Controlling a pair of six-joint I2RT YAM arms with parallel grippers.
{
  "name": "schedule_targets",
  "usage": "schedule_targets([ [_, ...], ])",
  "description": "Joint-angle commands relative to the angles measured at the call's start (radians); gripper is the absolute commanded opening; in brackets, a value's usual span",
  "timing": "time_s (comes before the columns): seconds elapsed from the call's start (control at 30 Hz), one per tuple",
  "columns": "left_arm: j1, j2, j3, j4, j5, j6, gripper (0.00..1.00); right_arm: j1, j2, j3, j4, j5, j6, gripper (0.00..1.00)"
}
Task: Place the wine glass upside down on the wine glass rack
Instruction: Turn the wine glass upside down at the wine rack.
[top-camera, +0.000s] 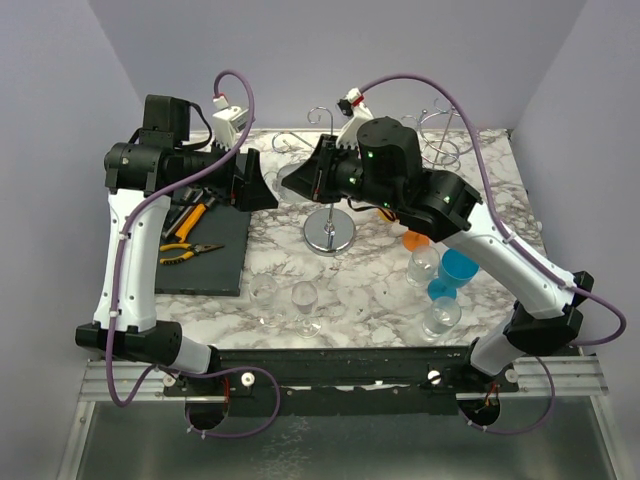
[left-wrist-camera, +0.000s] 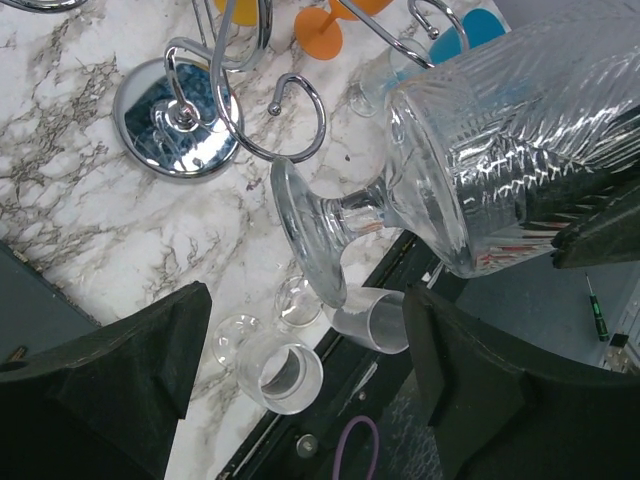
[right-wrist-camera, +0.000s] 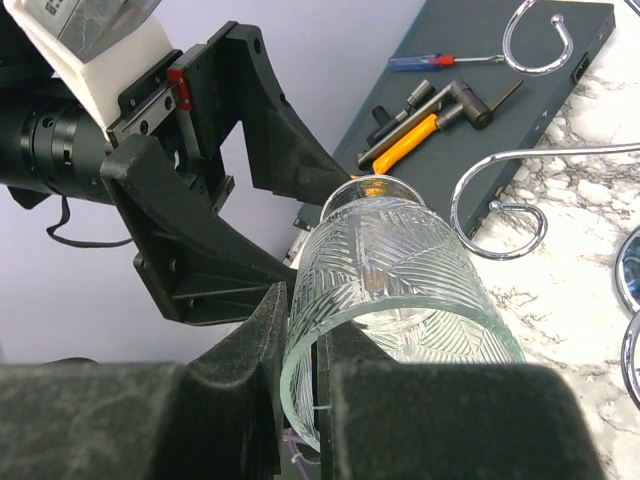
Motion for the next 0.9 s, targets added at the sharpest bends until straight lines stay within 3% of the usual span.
schedule_targets([
  [0.0,-0.003,-0.037,-0.004,-0.006,0.040,0.009,0.82,0.004,-0.003,0.027,0.109,-0.035,-0.025,0.01],
  [0.37,-0.002,-0.008,-0.032,0.083,0.024,-0.056,0.44,0.004,0.019,-0.060,0.248,-0.193,0.038,0.01],
  [0.63,-0.004,-0.031,-0.053,0.109,-0.057,-0.030,0.00,0.004,0.012,-0.094,0.268,-0.202,0.057,0.02],
  [0.87,-0.002,-0.096,-0.087,0.169,-0.146,0.071,0.00,-0.001,0.002,-0.102,0.231,-0.242,0.136,0.54],
])
